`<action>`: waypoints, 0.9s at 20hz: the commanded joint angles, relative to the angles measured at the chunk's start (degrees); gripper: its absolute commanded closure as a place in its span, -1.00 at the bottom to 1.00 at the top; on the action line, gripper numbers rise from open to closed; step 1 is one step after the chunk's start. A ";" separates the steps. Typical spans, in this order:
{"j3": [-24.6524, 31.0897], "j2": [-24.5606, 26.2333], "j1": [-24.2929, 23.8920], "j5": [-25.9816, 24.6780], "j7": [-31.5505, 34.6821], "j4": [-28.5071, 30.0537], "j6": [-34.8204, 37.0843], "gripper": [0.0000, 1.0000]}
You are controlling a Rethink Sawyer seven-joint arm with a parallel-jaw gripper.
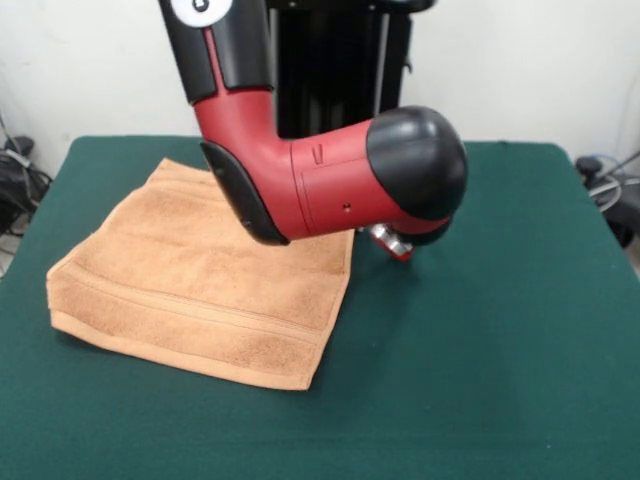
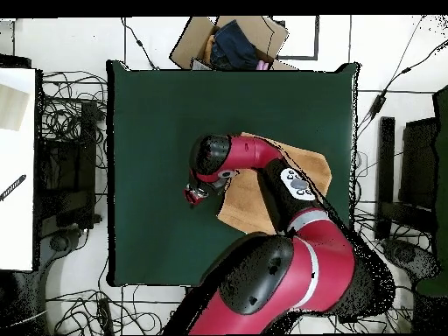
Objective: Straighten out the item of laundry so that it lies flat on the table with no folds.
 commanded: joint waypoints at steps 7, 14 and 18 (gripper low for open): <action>-19.52 2.18 14.26 3.75 38.53 -7.12 4.84 -1.00; -20.19 8.34 14.07 2.86 37.54 -10.55 0.90 -1.00; -19.61 10.02 14.18 2.56 37.72 -13.26 2.60 -1.00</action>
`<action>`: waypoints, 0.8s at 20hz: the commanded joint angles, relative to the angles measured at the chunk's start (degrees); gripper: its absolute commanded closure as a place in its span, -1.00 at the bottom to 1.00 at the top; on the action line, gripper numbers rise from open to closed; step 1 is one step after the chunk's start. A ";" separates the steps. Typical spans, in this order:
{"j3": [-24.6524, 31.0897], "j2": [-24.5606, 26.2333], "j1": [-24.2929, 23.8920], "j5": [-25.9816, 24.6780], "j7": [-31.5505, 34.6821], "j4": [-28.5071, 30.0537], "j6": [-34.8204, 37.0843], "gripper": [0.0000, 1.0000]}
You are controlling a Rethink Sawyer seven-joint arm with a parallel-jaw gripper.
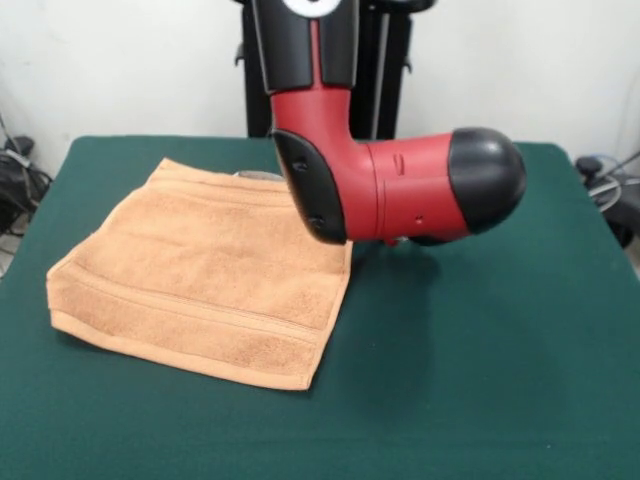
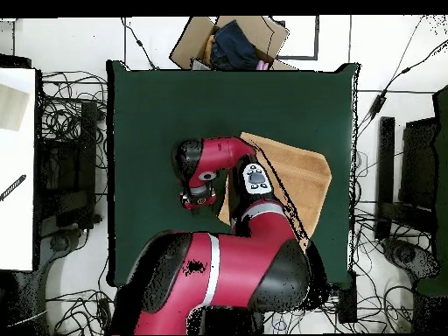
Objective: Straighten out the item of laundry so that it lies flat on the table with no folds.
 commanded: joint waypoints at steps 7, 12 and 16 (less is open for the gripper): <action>-3.91 10.89 0.40 -0.49 9.96 -12.80 2.13 -1.00; -4.27 7.75 1.01 -0.03 10.57 -10.83 3.70 -1.00; -4.20 7.44 1.56 0.81 10.96 -13.61 8.15 -1.00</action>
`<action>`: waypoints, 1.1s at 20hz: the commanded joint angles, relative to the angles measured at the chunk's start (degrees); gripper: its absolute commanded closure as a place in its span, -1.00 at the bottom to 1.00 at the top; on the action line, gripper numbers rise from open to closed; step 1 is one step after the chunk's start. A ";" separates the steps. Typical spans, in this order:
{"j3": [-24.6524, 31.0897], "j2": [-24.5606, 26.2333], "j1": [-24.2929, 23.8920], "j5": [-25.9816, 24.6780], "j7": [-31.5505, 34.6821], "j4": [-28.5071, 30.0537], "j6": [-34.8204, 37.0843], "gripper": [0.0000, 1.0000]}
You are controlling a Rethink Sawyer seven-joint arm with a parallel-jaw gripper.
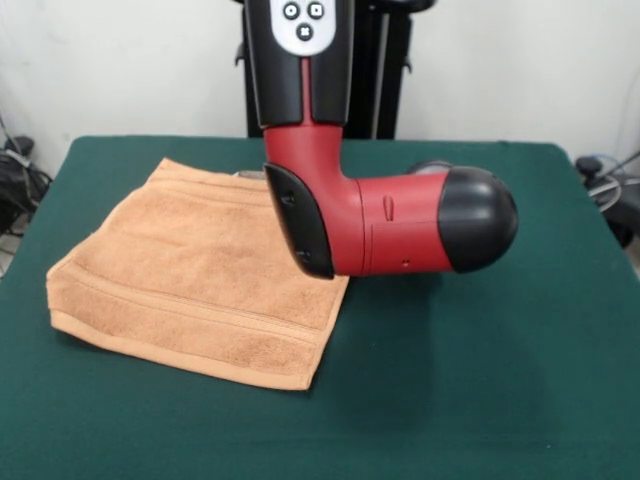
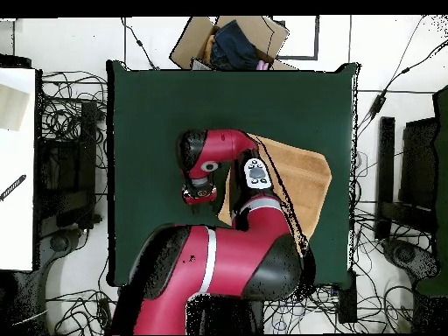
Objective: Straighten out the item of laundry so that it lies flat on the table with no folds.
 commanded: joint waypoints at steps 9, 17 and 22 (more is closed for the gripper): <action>-3.44 1.08 0.91 -0.55 9.57 -5.52 1.49 -1.00; -3.95 -0.57 1.32 0.19 9.99 -3.85 2.00 -1.00; -4.22 0.25 1.56 0.42 9.88 -4.83 2.55 -1.00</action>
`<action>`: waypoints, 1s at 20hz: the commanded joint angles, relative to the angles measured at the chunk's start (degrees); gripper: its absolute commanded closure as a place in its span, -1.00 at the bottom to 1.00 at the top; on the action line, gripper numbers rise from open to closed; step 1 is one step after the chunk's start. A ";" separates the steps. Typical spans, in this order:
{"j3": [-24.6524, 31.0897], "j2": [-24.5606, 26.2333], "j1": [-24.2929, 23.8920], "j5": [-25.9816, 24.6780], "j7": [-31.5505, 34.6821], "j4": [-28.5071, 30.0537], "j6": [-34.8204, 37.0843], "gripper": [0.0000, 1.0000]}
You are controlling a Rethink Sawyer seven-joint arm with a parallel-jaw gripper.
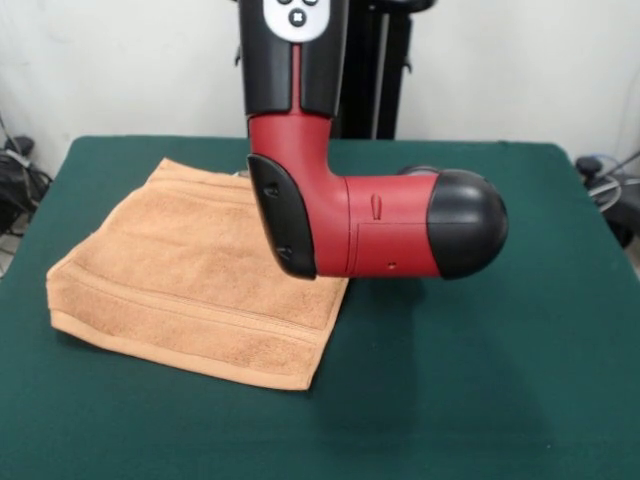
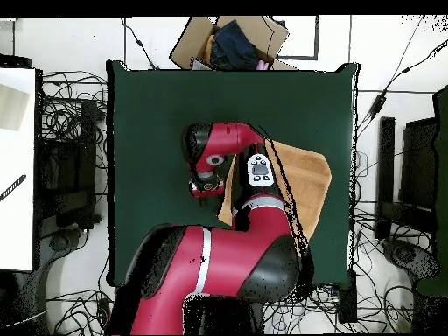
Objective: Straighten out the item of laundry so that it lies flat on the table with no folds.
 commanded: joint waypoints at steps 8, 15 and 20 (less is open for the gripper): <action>-1.83 0.49 0.99 1.19 10.10 -0.74 0.86 -1.00; -1.88 2.02 1.47 0.88 9.49 -3.62 1.99 -1.00; -1.45 2.49 0.83 0.35 7.06 -4.17 1.75 -1.00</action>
